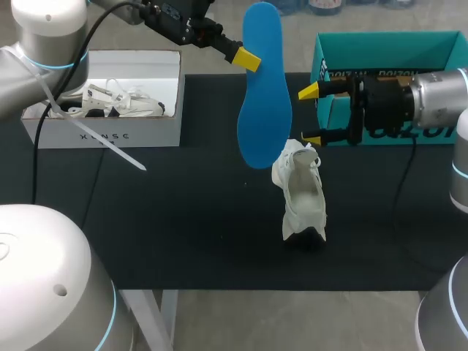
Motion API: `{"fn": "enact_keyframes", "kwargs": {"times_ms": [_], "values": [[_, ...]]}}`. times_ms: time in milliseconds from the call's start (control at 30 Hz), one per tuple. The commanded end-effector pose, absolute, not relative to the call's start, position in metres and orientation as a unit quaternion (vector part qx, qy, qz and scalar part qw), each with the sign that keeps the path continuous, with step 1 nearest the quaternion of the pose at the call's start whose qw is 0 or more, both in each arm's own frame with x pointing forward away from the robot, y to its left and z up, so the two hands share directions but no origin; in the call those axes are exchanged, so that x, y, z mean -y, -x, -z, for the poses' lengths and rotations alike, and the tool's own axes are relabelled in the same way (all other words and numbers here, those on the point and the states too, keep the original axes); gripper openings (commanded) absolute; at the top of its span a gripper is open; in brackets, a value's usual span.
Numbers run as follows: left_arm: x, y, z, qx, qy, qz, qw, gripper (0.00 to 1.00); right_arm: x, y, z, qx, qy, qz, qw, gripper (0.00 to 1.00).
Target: Take the shoe out of the shoebox, open the shoe tongue, remove and reinsert the insole, then place the shoe into the shoebox
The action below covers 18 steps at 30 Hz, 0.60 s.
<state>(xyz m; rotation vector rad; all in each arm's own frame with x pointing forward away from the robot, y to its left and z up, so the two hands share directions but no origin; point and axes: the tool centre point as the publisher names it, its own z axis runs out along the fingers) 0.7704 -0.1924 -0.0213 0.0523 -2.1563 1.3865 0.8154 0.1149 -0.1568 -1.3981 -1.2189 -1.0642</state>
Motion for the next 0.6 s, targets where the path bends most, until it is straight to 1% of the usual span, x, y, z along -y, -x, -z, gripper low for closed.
{"fn": "enact_keyframes", "kwargs": {"times_ms": [33, 100, 167, 200, 267, 400, 533, 600], "values": [[0.192, -0.770, 0.021, 0.806, -0.020, -0.518, 0.284, 0.00, -0.117, -0.815, 0.157, 0.499, 0.575, 0.436, 0.480, 1.00], [0.192, -0.770, 0.021, 0.806, -0.020, -0.518, 0.284, 0.00, -0.117, -0.815, 0.157, 0.499, 0.575, 0.436, 0.480, 1.00], [0.191, -0.754, 0.010, 0.820, 0.022, -0.532, 0.209, 0.00, -0.117, -0.815, 0.157, 0.499, 0.575, 0.436, 0.480, 1.00], [0.188, -0.746, 0.006, 0.828, 0.032, -0.537, 0.157, 0.00, -0.117, -0.815, 0.157, 0.499, 0.575, 0.436, 0.480, 1.00], [0.181, -0.730, 0.003, 0.829, 0.061, -0.548, 0.088, 0.00, -0.117, -0.815, 0.157, 0.499, 0.575, 0.436, 0.480, 1.00], [0.163, -0.707, 0.012, 0.828, 0.110, -0.550, -0.006, 0.00, -0.117, -0.815, 0.157, 0.499, 0.575, 0.436, 0.480, 1.00], [0.149, -0.685, 0.028, 0.818, 0.144, -0.552, -0.066, 0.00, -0.117, -0.815, 0.157, 0.499, 0.575, 0.436, 0.480, 1.00], [0.147, -0.677, 0.038, 0.814, 0.156, -0.553, -0.084, 0.00, -0.117, -0.815, 0.157, 0.499, 0.575, 0.436, 0.480, 1.00]]}}
